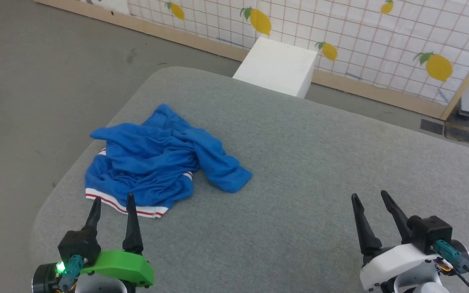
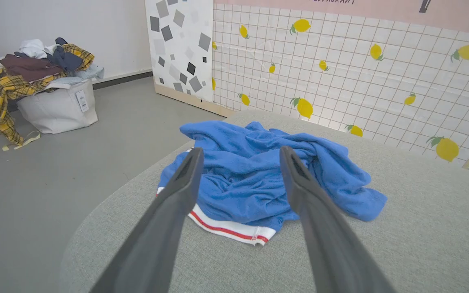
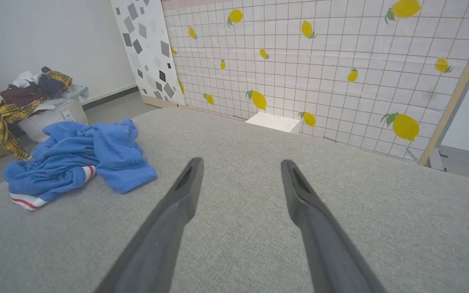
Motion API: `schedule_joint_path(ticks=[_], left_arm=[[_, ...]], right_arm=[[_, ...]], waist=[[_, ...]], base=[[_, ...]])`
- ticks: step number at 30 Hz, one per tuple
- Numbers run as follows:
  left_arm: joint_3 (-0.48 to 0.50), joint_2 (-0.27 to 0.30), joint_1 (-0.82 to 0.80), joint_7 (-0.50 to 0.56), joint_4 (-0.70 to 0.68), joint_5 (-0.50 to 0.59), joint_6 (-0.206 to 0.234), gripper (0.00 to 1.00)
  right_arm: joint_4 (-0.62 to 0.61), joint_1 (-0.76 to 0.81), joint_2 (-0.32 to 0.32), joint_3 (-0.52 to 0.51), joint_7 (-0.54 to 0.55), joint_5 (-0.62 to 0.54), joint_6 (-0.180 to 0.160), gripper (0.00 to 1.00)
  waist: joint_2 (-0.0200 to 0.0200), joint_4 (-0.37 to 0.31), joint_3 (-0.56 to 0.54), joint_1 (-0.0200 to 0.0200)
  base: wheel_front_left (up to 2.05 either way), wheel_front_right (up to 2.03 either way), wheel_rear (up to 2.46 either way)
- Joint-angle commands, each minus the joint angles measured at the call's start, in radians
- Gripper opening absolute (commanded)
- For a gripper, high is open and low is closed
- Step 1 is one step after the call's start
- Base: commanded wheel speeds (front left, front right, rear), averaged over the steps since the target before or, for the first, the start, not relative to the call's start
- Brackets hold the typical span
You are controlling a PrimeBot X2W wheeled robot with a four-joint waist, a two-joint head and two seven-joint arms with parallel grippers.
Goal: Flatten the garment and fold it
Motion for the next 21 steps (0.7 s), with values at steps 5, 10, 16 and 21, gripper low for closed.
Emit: schedule_joint_path(ticks=[5, 10, 16, 21], left_arm=[[0.004, -0.003, 0.027, -0.018, 0.001, -0.007, 0.011, 1.0], [0.002, -0.003, 0.034, -0.03, 0.003, -0.017, 0.017, 1.0], [0.001, -0.004, 0.039, -0.042, 0.008, -0.025, 0.023, 1.0], [0.0, -0.004, 0.044, -0.053, 0.01, -0.031, 0.027, 1.0]], right_arm=[[0.023, 0.002, 0.001, 0.007, -0.019, 0.011, -0.001, 1.0], [0.041, 0.0, 0.001, 0.007, -0.031, 0.01, -0.001, 1.0], [0.058, 0.0, 0.001, 0.008, -0.043, 0.018, -0.001, 1.0], [0.072, -0.001, 0.001, 0.011, -0.054, 0.025, -0.001, 1.0]], waist=[[0.0, 0.035, -0.004, 0.0], [0.0, 0.063, -0.003, 0.0], [0.0, 0.091, -0.004, 0.0], [0.0, 0.116, -0.006, 0.0]], base=[[0.0, 0.0, 0.0], [0.0, 0.0, 0.0], [0.0, 0.0, 0.0], [0.0, 0.0, 0.0]])
